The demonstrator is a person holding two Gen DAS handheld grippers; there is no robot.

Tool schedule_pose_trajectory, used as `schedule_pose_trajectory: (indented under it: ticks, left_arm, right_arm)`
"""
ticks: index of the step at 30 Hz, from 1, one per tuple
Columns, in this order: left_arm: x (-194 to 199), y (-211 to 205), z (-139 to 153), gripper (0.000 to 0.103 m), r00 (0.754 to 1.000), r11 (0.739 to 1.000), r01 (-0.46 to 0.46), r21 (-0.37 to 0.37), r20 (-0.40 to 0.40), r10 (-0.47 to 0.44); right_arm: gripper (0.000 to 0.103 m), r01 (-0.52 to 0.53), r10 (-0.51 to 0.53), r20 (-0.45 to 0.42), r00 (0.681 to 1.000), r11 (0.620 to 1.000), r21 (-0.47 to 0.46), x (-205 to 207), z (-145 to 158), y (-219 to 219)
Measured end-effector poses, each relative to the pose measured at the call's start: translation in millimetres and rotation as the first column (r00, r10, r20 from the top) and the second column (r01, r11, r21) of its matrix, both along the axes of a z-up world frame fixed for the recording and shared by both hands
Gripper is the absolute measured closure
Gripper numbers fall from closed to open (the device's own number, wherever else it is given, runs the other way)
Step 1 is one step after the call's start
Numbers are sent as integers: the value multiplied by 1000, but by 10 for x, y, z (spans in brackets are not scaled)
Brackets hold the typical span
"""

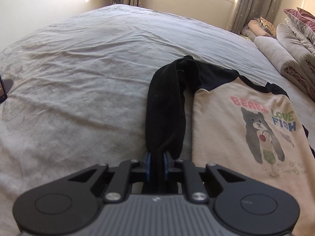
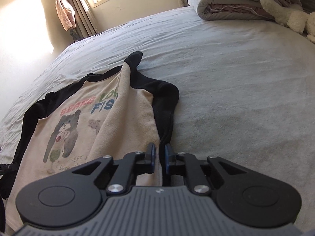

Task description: Fold clothes

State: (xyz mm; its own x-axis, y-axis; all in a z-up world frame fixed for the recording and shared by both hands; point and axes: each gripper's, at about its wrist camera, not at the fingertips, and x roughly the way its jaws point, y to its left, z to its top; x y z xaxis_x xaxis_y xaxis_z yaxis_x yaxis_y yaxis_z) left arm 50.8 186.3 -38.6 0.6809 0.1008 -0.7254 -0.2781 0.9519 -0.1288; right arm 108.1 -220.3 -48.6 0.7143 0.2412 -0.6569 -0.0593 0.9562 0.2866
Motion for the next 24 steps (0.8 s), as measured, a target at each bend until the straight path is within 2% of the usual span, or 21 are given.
schedule_pose_trajectory:
  ticks: [5,6,9,10,13,15,17,22,24]
  left_arm:
    - [28,163,23,93,996,993,-73,90,51,69]
    - [45,219,21,93,994,991,-95,97,57,90]
    - [85,390,30,93,984,981,-168,100,83,160]
    - [97,434,29,93,977,971,-204,121,92,193]
    - [133,562,24,92,950,936,-305,176,118,288]
    - [161,641,1,89,939,927,-340,156,112,325]
    - [170,641,6,88,936,928,-346,138,113,332]
    - [147,559,65,80,931,929,-351,116,154,332]
    - [122,518,106,76,927,931,-349,106,184,327]
  right_arm:
    - [97,62,-61,70,996,998,-20,-19,136,-157]
    - [103,92,-87,96,992,994,-52,-30,171,-183]
    - [103,195,-168,182,969,970,-146,-62,272,-281]
    - [103,235,-202,203,958,959,-159,-54,294,-352]
    - [102,239,-228,156,961,970,-50,-17,278,-588]
    - [99,202,-206,106,973,978,46,15,229,-670]
    - [91,163,-170,69,983,982,100,57,174,-650]
    - [83,91,-92,0,996,983,158,152,42,-475]
    - [72,65,-64,-11,998,983,171,155,6,-399]
